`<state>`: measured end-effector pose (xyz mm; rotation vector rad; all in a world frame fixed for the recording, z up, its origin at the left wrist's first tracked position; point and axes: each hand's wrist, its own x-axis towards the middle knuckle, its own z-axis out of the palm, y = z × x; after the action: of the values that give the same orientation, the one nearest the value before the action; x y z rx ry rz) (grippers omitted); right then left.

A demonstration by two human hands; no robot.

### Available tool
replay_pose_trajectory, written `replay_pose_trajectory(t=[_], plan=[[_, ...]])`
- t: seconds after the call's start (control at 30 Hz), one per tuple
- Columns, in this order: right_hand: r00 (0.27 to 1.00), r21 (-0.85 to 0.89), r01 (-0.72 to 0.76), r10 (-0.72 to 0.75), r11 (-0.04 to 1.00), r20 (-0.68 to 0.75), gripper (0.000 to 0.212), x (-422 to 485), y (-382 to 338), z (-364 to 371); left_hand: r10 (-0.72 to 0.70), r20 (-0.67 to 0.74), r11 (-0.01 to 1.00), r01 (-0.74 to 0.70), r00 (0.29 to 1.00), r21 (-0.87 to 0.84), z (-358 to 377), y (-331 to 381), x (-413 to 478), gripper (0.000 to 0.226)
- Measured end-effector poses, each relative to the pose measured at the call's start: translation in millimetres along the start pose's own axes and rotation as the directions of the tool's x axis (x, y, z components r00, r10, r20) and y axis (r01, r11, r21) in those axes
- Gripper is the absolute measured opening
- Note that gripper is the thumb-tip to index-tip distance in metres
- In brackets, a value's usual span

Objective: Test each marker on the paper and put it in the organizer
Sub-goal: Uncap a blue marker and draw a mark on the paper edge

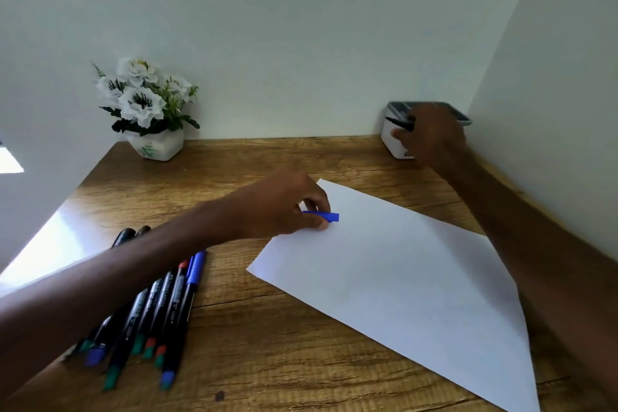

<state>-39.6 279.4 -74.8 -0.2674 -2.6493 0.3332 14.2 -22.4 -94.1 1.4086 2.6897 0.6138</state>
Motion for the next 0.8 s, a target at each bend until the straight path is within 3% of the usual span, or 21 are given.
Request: replay_pose_trajectory(t=[0.23,0.57,0.7,0.8], plan=[[0.997,-0.105,-0.065,0.062,0.992,-0.039,0.040,-4.8,-13.3,10.7,-0.005,0.003,1.000,0.005,1.000,-0.006,3.6,-2.0,-0.6,0.028],[0.999,-0.157,0.045,-0.041,0.987,0.024,0.032,-59.2,-59.5,-5.2,-0.018,-0.012,1.000,0.018,1.000,-0.016,5.4,-2.3,0.2,0.027],[0.999,-0.225,0.025,-0.015,0.974,0.045,0.049,-73.4,-79.7,-22.8,0.013,-0.031,1.000,-0.013,0.999,-0.009,5.4,-4.3,0.4,0.027],[0.991,-0.149,0.110,-0.119,0.983,-0.055,0.050,-88.5,-97.1,-35.8,0.045,-0.038,0.999,-0.045,0.998,0.002,6.9,-8.5,0.4,0.027]])
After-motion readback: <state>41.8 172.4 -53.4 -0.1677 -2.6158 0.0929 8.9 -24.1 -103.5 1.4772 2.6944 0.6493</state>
